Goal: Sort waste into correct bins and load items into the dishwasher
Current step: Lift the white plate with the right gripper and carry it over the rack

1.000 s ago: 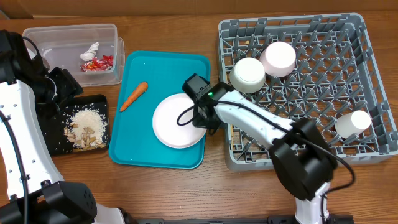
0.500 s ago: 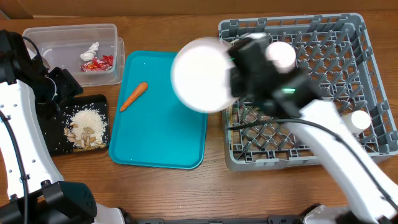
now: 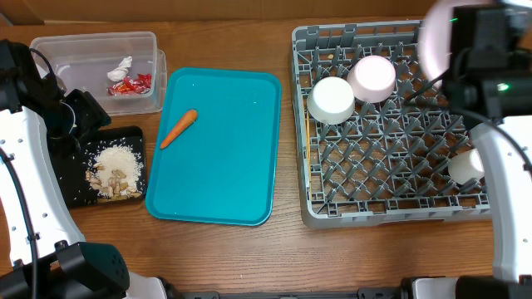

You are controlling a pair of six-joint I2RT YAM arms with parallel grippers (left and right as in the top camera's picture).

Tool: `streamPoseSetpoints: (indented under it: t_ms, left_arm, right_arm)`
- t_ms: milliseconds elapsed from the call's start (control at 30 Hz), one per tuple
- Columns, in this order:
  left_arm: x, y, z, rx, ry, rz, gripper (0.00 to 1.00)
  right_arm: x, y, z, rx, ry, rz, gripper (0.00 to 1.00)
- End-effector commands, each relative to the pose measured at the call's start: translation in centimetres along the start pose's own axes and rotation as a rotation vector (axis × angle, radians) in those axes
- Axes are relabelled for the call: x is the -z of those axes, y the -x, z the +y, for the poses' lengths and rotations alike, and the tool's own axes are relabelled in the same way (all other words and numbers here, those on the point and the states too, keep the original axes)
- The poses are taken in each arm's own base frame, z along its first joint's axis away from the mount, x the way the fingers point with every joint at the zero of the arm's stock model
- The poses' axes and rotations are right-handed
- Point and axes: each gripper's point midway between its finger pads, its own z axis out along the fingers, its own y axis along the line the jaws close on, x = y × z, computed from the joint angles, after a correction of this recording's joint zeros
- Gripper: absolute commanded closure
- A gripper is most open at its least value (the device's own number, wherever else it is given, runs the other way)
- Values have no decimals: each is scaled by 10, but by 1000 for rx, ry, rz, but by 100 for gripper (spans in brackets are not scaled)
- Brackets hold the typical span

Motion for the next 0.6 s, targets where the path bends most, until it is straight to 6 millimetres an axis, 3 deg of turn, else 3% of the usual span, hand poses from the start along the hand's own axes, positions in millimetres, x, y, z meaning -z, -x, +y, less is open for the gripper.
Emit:
streamPoseSetpoints:
  t_ms: [0, 167, 267, 467, 567]
  left_arm:
    - [9, 1, -7, -34, -23, -26, 36]
    - [8, 0, -8, -37, -24, -24, 35]
    - [8, -1, -11, -45, -25, -21, 36]
    - [7, -3, -17, -65, -30, -21, 36]
    - [7, -4, -19, -71, -32, -21, 36]
  right_arm:
    - [-29, 1, -30, -60, -188, 10, 96]
    - [-73, -12, -26, -41, -253, 68, 96]
    - [-93, -26, -13, -2, -259, 110, 96]
    - [-121, -54, 19, 73, -231, 186, 96]
    - [-125, -68, 32, 84, -205, 224, 96]
